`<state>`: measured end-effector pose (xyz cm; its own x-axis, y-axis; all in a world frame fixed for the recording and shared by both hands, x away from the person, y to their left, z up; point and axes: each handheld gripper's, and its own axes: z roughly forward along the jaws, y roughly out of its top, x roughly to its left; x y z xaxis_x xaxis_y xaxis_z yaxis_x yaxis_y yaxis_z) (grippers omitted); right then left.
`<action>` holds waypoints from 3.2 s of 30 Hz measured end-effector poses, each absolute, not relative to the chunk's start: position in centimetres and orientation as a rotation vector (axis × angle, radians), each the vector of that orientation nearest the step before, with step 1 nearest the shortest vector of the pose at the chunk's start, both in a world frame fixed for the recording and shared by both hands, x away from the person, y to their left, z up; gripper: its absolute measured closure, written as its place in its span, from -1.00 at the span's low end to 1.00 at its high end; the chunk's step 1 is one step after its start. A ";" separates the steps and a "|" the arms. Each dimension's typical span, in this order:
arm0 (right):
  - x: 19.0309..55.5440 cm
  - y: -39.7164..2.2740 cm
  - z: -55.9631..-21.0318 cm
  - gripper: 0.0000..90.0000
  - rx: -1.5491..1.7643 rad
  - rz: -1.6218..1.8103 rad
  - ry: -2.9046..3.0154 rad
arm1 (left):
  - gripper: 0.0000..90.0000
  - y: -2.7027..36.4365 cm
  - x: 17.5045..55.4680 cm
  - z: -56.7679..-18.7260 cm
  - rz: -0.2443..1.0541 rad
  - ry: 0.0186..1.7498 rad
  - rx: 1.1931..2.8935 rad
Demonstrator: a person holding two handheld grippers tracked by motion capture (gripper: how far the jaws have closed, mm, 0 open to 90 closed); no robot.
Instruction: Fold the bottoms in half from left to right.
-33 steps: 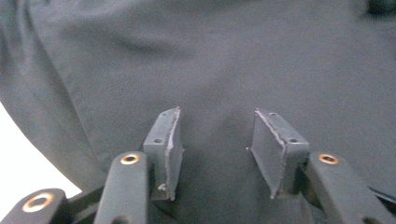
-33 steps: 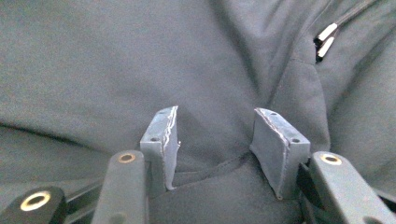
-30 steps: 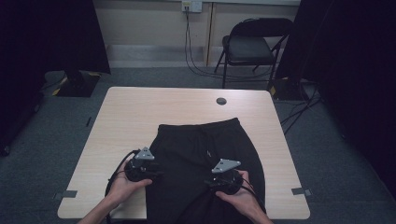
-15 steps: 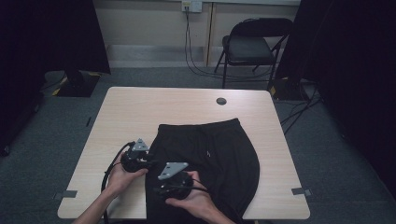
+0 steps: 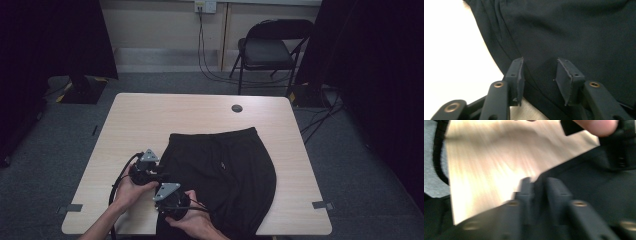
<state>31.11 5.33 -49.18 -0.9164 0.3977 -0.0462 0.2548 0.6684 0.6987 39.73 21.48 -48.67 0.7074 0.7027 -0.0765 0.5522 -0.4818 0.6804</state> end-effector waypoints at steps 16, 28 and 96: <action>31.3 -4.3 -46.4 0.97 0.702 1.151 2.563 | -0.05 20.0 39.6 -47.3 0.267 0.921 2.108; 32.1 -3.3 -47.7 0.09 0.759 1.158 2.571 | -0.06 18.5 39.9 -48.7 0.224 0.936 2.189; 33.4 2.3 -30.1 0.98 0.493 1.626 2.252 | 0.95 23.5 44.8 -31.1 0.474 1.014 1.676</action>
